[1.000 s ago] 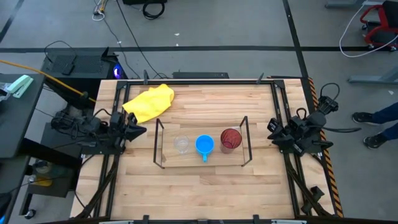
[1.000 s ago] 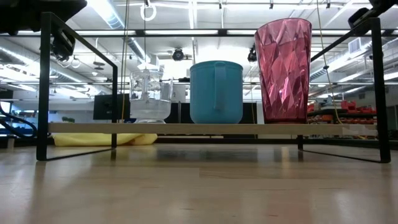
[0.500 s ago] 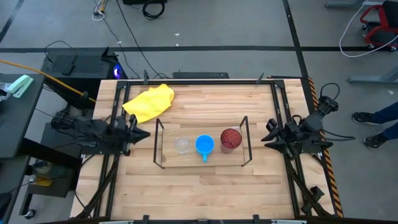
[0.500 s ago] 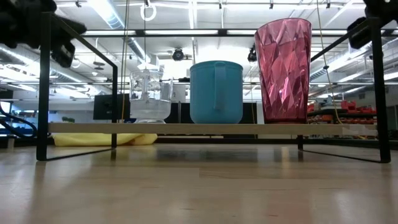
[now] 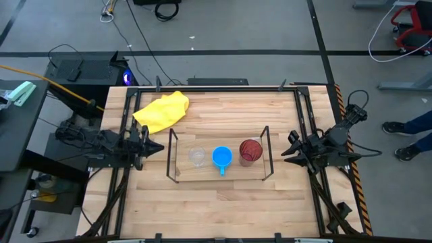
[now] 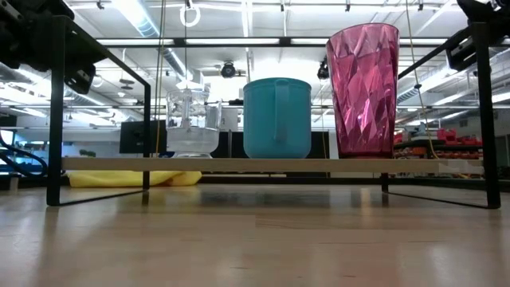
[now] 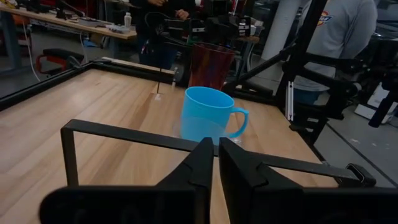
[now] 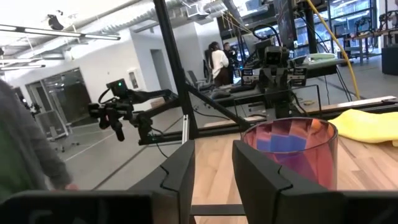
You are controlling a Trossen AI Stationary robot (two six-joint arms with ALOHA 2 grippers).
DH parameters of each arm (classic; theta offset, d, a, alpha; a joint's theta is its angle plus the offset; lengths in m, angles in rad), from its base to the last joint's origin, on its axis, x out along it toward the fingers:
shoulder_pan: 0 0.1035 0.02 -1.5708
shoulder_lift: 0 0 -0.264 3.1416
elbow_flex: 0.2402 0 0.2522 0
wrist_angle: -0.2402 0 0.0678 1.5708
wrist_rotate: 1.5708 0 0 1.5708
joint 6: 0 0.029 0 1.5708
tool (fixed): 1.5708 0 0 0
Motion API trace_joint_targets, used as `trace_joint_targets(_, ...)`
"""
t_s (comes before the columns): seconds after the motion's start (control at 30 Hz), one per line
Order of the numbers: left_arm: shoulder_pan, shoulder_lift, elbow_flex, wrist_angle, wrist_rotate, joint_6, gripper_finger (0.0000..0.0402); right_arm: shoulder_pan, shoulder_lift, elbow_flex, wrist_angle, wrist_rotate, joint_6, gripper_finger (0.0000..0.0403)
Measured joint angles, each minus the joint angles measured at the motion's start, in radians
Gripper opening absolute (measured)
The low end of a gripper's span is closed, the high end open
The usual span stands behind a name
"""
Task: Stack small to large cups/mugs on shelf
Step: Return to Home Position
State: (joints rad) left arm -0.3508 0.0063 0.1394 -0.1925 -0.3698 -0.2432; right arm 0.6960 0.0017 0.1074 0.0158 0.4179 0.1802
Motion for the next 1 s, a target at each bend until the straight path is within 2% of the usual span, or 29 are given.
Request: trace_joint_targets(1.0, 0.000, 0.000, 0.000, 0.000, 0.000, 0.000, 0.0026, 0.000, 0.000, 0.000, 0.000, 0.000, 0.000, 0.0115)
